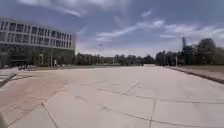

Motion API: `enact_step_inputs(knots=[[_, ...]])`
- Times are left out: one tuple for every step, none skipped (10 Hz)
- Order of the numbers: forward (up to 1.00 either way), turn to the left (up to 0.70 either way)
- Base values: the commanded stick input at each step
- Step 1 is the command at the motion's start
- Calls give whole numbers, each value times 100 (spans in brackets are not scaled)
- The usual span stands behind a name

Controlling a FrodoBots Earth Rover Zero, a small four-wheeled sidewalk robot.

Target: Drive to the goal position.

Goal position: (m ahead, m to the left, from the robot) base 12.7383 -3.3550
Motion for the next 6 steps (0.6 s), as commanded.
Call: enact_step_inputs(knots=[[70, 0], [70, 0], [70, 0], [70, 0], [70, 0], [70, 0]])
